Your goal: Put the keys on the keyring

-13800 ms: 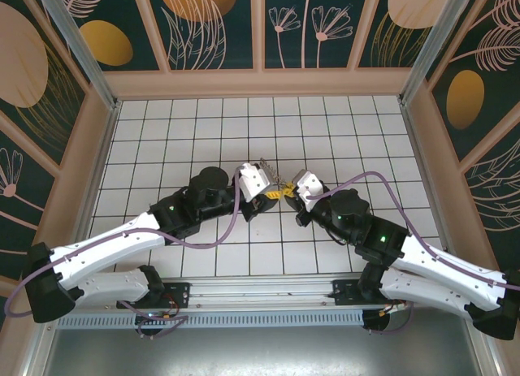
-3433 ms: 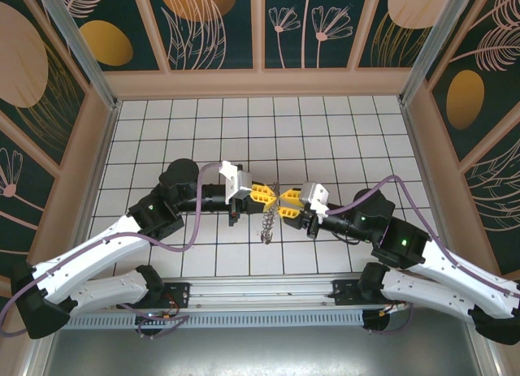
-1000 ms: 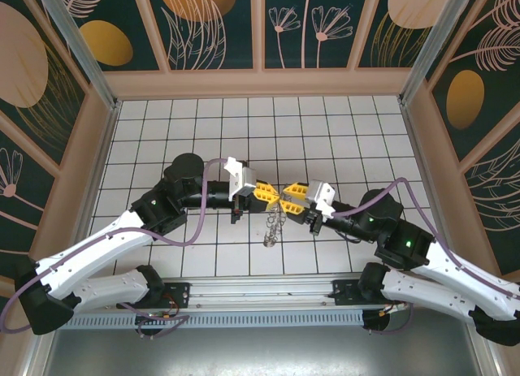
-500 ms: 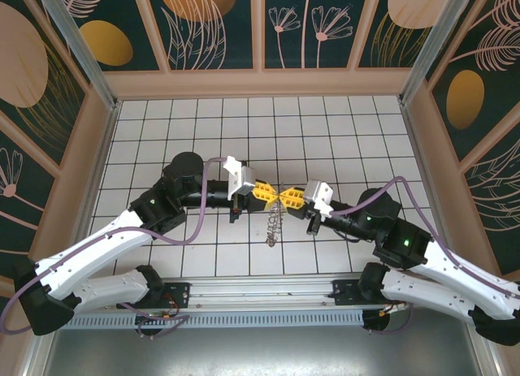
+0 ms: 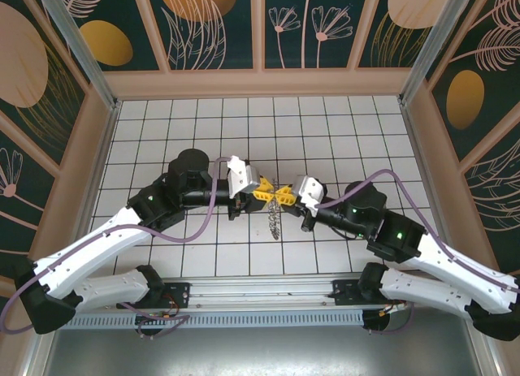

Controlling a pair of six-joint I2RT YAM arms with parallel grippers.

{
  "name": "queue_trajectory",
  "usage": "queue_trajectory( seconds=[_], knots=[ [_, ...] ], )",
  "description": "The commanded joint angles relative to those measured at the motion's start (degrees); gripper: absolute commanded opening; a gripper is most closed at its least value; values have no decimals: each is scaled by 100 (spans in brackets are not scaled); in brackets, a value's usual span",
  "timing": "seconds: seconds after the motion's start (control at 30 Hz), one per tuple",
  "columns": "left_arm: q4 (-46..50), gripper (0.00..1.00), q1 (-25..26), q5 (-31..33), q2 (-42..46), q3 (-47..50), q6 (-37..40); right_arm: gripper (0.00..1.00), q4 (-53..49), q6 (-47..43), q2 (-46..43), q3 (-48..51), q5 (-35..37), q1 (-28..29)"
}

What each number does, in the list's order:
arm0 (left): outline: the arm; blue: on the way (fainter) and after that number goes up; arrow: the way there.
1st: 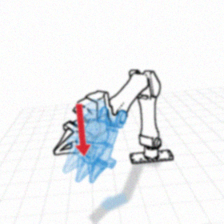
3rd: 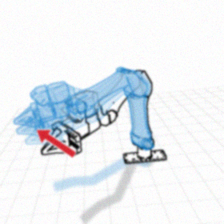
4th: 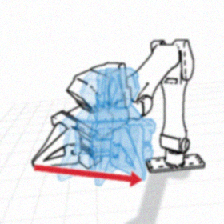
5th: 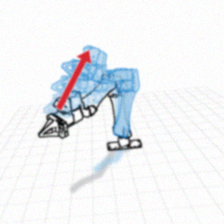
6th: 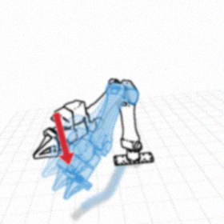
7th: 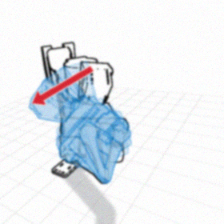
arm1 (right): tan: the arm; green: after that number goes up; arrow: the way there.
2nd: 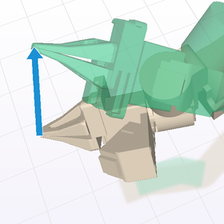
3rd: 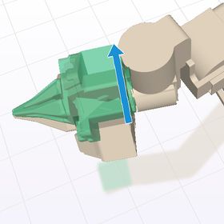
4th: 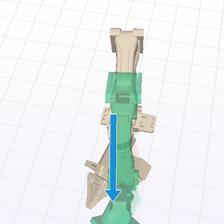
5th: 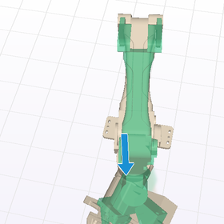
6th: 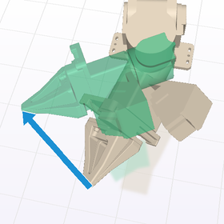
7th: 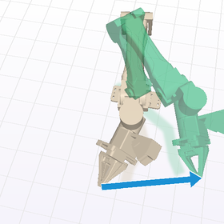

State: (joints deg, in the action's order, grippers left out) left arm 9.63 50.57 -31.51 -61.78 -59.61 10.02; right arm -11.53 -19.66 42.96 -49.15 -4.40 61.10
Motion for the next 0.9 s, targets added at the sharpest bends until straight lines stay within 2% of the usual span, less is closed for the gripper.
queue_trajectory(
  seconds=[0.0,0.03,0.07,0.2,0.33,0.37,0.43,0.5,0.57,0.73,0.87],
  knots=[
    [342,10,97,225,-179,-263,330,0,83,-92,187,-292,-105,25],
    [409,1,101,232,-202,-299,372,0,64,-91,215,-316,-104,33],
    [425,0,98,234,-203,-313,396,0,55,-91,236,-326,-105,25],
    [366,0,97,172,-179,-266,422,0,-22,-125,318,-416,-78,31],
    [-122,0,96,46,-10,-41,190,0,29,-111,203,-340,-4,34],
    [-278,0,97,-12,53,26,102,4,61,-77,136,-283,1,36],
    [-684,0,97,-160,173,184,-130,21,141,16,-56,-154,-9,35],
    [-956,0,98,-301,240,285,-295,30,198,81,-239,-42,29,35],
    [-1176,0,98,-441,286,354,-426,33,191,123,-400,23,71,39],
    [-1628,0,100,-723,379,508,-710,32,108,134,-612,63,-98,34],
    [-1871,0,98,-878,373,497,-892,31,131,154,-655,79,-573,38]
  ],
)
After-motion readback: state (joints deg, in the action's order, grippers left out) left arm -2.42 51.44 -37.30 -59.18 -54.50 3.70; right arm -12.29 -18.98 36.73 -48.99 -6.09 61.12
